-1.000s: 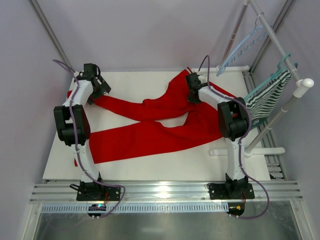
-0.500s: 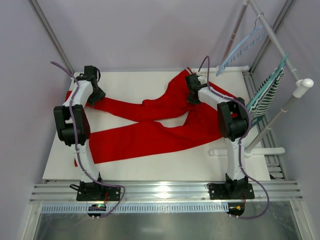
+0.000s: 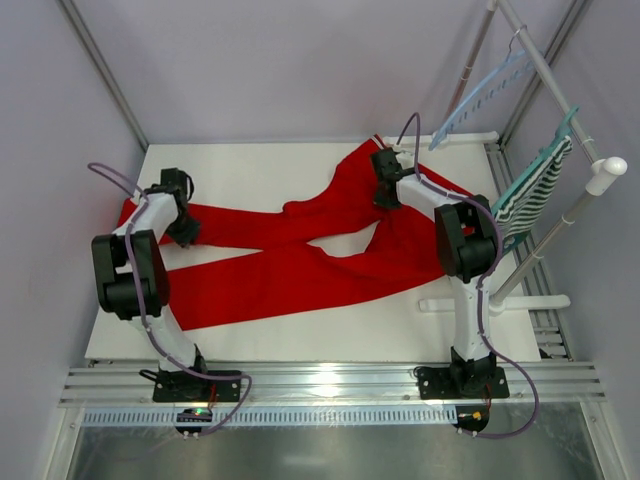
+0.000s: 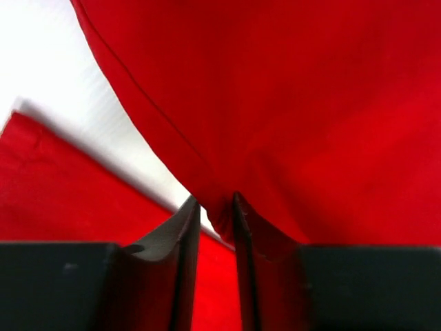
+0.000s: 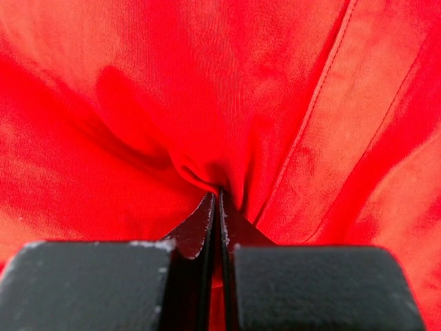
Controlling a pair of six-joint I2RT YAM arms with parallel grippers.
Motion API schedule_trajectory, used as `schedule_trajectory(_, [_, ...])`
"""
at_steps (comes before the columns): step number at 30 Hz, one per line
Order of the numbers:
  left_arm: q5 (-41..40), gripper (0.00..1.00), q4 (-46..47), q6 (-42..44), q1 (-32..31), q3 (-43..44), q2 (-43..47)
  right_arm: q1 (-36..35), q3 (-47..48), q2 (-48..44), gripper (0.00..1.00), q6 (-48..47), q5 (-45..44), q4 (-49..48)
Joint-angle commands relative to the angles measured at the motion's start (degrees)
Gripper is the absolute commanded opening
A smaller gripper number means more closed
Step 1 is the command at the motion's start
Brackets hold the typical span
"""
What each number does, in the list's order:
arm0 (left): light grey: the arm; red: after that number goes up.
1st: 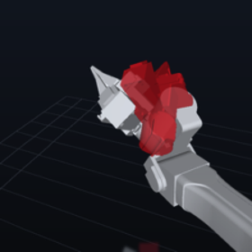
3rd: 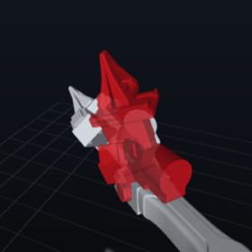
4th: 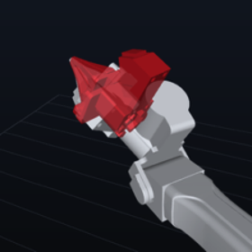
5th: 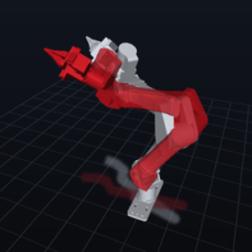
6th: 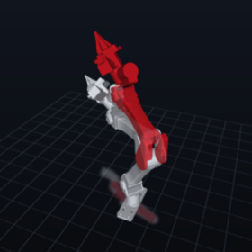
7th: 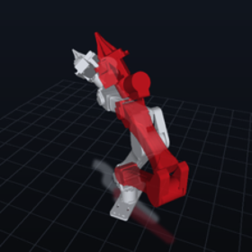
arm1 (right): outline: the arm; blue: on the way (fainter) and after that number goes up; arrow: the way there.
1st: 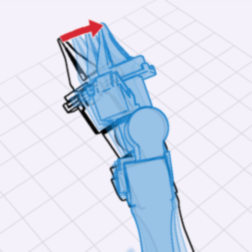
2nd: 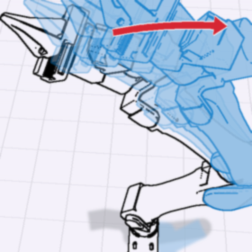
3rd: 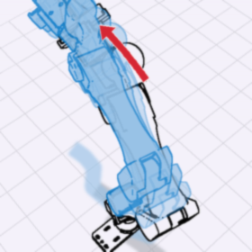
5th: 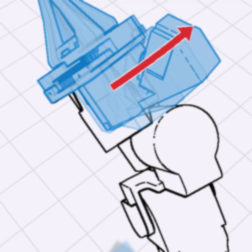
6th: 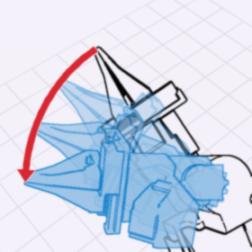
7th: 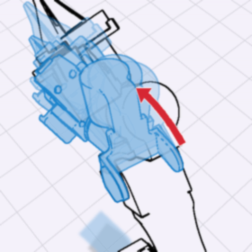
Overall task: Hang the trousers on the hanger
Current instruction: Fold the trousers
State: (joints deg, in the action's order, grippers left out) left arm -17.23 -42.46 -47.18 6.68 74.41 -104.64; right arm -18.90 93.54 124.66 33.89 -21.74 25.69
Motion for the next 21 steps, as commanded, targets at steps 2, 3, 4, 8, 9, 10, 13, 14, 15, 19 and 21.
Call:
schedule_trajectory(2, [-0.1, 0.36, 5.3, -2.6, 0.0, -4.7, 6.3, 0.2, -1.1, -4.5, 0.04, 1.7, 0.4, -0.7])
schedule_trajectory(3, [-1.6, 0.49, 4.9, -2.4, 0.0, -4.5, 6.6, 0.2, -1.4, -4.5, 0.04, 2.0, 0.6, -0.9])
schedule_trajectory(4, [-2.4, 0.54, 4.6, -1.8, 0.0, -3.9, 6.8, 0.1, -1.6, -4.7, 0.04, 2.2, 0.8, -0.9])
schedule_trajectory(8, [-4.8, 0.64, -0.1, -0.2, 0.0, 5.2, 5.6, 0.1, -1.8, -4.7, 0.04, 2.3, 1.4, -1.3])
schedule_trajectory(9, [-5.1, 0.64, -0.6, 0.1, 0.1, 6.7, 5.5, 0.1, -1.9, -4.7, 0.04, 2.2, 1.6, -1.3])
schedule_trajectory(10, [-5.9, 0.64, -1.3, 0.4, 0.0, 7.8, 5.5, 0.1, -1.8, -4.7, 0.04, 2.1, 1.5, -1.3])
schedule_trajectory(13, [-5.0, 0.64, 0.1, 2.1, 0.0, 11.0, 4.9, 0.2, -2.0, -4.8, 0.04, 2.0, 1.5, -1.2])
schedule_trajectory(14, [-4.3, 0.64, 0.5, 3.2, 0.0, 11.6, 4.5, 0.1, -2.0, -4.9, 0.04, 1.7, 1.7, -1.2])
schedule_trajectory(15, [-3.3, 0.64, 1.1, 3.8, 0.1, 12.2, 4.0, 0.0, -2.0, -5.0, 0.04, 1.7, 1.9, -1.1])
schedule_trajectory(19, [-1.5, 0.62, -0.2, 4.9, 0.2, 14.7, -2.9, 0.1, -1.7, -6.1, 0.1, -0.7, 8.4, -0.9])
schedule_trajectory(21, [-1.2, 0.61, -1.2, 4.9, 0.1, 15.0, -5.0, 0.0, -1.3, -7.8, 0.31, -3.6, 12.0, -1.1])
